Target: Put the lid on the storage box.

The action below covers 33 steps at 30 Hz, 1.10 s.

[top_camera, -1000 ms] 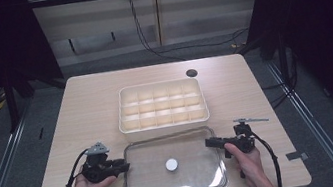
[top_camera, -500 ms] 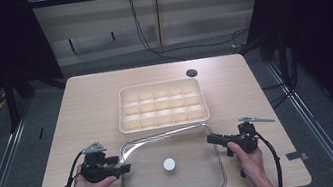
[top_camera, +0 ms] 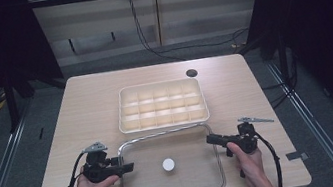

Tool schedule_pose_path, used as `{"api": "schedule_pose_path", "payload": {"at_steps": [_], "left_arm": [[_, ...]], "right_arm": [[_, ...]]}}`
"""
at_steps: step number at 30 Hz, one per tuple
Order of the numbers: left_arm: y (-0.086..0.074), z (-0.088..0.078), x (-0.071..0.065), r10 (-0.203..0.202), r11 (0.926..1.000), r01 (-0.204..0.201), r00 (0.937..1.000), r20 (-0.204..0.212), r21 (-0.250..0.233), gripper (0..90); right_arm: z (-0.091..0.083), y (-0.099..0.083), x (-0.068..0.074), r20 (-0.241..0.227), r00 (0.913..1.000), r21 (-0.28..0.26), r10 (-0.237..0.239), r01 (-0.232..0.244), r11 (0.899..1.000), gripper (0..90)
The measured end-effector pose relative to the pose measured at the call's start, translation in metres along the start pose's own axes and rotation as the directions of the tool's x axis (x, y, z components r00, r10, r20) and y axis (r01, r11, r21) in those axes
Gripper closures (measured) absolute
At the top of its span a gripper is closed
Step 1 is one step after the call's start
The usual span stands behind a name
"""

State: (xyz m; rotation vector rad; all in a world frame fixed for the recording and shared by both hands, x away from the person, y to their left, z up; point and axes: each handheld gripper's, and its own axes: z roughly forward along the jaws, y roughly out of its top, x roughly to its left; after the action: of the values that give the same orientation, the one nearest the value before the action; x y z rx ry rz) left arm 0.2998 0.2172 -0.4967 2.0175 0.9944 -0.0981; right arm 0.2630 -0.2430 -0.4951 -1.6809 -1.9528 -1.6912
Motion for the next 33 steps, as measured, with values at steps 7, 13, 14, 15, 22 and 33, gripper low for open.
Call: {"api": "schedule_pose_path", "payload": {"at_steps": [7, 13, 14, 15, 22, 33], "left_arm": [[0.002, -0.012, 0.001, 0.013, 0.9982, -0.013, 0.9999, 0.007, -0.058, 49.4], [0.006, -0.014, 0.000, 0.016, 0.9977, -0.015, 0.9997, 0.016, -0.065, 51.8], [0.007, -0.015, 0.000, 0.021, 0.9977, -0.020, 0.9996, 0.016, -0.065, 52.3], [0.007, -0.015, 0.000, 0.017, 0.9976, -0.016, 0.9997, 0.018, -0.067, 53.0], [0.011, -0.019, -0.002, 0.033, 0.9972, -0.032, 0.9992, 0.021, -0.068, 55.4], [0.025, -0.027, -0.008, 0.067, 0.9882, -0.067, 0.9977, 0.000, -0.138, 60.2]], "right_arm": [[0.001, 0.000, 0.001, 0.020, 0.9996, 0.019, -0.019, 0.018, 1.000, 72.0], [0.001, 0.000, 0.002, 0.035, 0.9991, 0.020, -0.024, 0.023, 1.000, 71.0], [0.001, 0.001, 0.002, 0.039, 0.9990, 0.024, -0.022, 0.021, 0.999, 70.7], [0.001, 0.001, 0.002, 0.044, 0.9988, 0.026, -0.023, 0.022, 0.999, 70.5], [-0.001, 0.004, 0.006, 0.064, 0.9974, 0.020, -0.035, 0.033, 0.999, 70.1], [-0.006, 0.017, 0.017, 0.084, 0.9950, -0.046, -0.054, 0.058, 0.997, 71.1]]}}
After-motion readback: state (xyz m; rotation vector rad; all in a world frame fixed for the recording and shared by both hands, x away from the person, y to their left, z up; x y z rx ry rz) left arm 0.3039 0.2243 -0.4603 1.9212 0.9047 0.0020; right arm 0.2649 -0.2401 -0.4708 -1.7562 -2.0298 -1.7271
